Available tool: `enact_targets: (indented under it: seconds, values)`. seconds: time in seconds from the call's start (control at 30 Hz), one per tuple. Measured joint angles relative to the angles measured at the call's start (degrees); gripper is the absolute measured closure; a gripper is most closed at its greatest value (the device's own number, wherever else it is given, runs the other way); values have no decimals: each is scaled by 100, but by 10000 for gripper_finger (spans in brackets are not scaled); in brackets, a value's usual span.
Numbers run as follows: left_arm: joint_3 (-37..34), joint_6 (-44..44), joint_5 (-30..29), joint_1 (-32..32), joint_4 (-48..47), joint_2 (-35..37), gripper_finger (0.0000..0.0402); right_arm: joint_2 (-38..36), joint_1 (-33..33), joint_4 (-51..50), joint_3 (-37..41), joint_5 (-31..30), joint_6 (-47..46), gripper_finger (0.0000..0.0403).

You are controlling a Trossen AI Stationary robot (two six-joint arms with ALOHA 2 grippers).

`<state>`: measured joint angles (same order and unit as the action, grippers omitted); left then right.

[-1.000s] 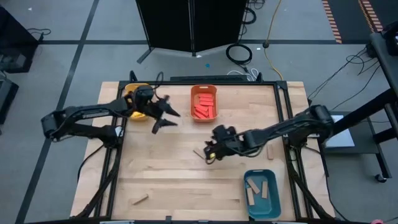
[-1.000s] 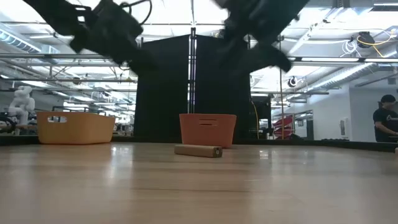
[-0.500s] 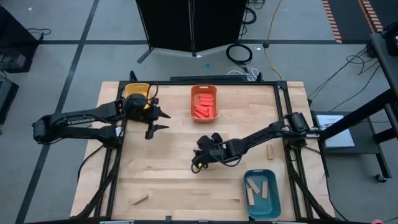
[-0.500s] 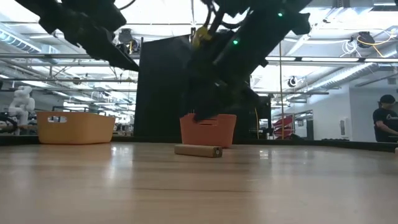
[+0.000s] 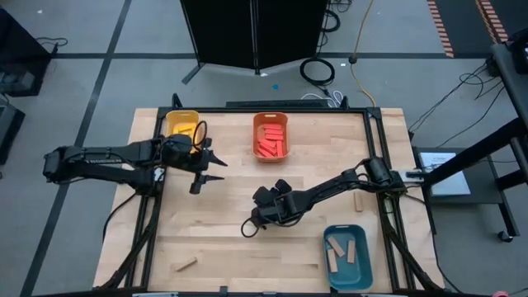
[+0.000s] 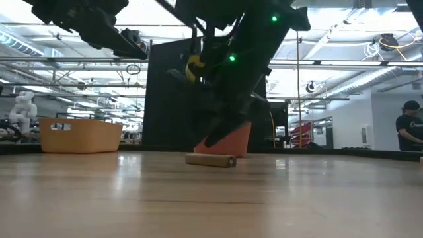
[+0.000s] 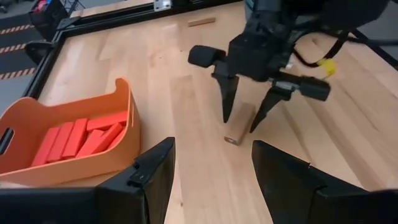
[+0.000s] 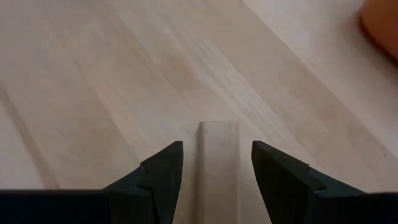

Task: Sort blocks
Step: Put the brown block into the blue bin

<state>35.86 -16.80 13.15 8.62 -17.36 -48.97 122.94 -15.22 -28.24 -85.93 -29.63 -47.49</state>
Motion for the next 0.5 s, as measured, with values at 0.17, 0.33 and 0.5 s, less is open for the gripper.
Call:
enact_targets:
  seconds: [0.17,0.33,0.5]
  values:
    - [0,98,-21,-118,13,0,192,6,0,-262,0,45,-162,220]
    - [0,153,-22,-128,9,0,192,6,0,-323,7,285,-229,220]
    - [0,311,-21,-131,-11,0,192,130,-4,-279,124,411,-303,220]
